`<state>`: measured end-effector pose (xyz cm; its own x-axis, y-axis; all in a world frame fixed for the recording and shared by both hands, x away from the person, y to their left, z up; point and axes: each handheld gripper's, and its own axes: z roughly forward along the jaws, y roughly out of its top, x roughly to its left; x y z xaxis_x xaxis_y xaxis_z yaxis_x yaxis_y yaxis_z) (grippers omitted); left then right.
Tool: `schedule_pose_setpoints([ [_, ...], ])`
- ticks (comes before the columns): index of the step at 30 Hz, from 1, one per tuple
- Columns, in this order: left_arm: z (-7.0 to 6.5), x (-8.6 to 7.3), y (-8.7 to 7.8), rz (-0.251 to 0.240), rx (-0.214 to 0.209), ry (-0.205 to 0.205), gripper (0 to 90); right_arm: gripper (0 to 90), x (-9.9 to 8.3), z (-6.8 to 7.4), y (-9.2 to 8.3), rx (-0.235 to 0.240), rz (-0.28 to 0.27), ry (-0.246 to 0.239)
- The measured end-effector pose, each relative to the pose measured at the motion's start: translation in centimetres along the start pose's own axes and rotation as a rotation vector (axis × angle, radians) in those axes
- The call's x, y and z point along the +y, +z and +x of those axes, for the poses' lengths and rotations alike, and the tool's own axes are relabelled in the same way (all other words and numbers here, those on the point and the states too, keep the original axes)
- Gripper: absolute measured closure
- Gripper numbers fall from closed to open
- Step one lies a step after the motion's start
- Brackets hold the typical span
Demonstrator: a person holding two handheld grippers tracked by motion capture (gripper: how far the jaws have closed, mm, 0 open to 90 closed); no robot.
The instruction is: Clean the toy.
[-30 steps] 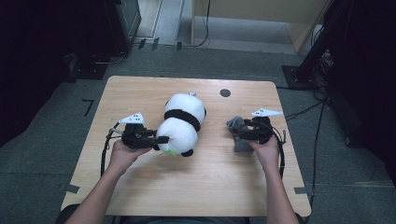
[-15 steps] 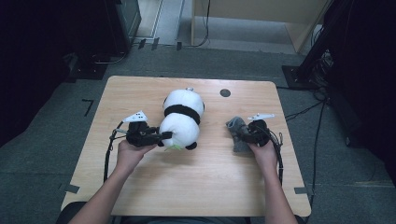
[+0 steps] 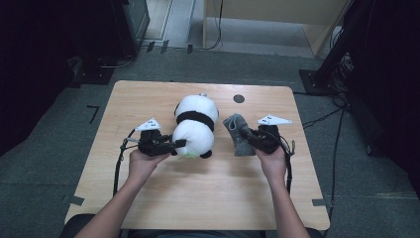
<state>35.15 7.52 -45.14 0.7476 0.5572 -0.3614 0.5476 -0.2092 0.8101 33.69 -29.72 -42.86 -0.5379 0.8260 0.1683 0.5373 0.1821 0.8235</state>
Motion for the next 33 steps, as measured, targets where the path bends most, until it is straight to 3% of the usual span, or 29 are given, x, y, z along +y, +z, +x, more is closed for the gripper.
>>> schedule_pose_setpoints([
  [8,-1.2,0.0,0.6,0.001,0.003,0.005,59.7,78.6,1.9,4.9,-0.1,0.185,-0.091,-0.046],
  [12,-2.1,0.0,0.7,-0.012,-0.005,0.024,59.9,78.6,2.1,7.4,0.8,0.262,-0.092,-0.084],
  [15,-2.3,0.1,0.5,-0.030,0.014,0.024,60.4,78.9,1.8,9.0,1.5,0.263,-0.091,-0.129],
  [16,-2.2,0.1,0.4,-0.034,0.012,0.014,60.5,79.0,1.7,9.4,1.5,0.258,-0.095,-0.144],
  [18,-2.0,0.2,0.3,-0.042,0.012,-0.002,60.7,79.0,1.5,9.9,1.8,0.292,-0.092,-0.150],
  [21,-1.7,0.1,0.2,-0.038,0.027,-0.018,61.1,79.2,0.9,10.8,2.5,0.284,-0.074,-0.191],
  [25,-1.1,0.0,0.2,-0.048,0.019,-0.074,61.3,79.3,0.0,11.6,3.7,0.312,-0.021,-0.230],
  [28,-0.9,0.0,0.1,-0.053,0.018,-0.089,61.6,79.6,-0.9,12.5,4.6,0.312,0.010,-0.269],
  [33,-0.7,0.0,0.0,-0.053,0.024,-0.102,61.6,79.7,-1.5,12.6,5.4,0.310,0.036,-0.304],
])
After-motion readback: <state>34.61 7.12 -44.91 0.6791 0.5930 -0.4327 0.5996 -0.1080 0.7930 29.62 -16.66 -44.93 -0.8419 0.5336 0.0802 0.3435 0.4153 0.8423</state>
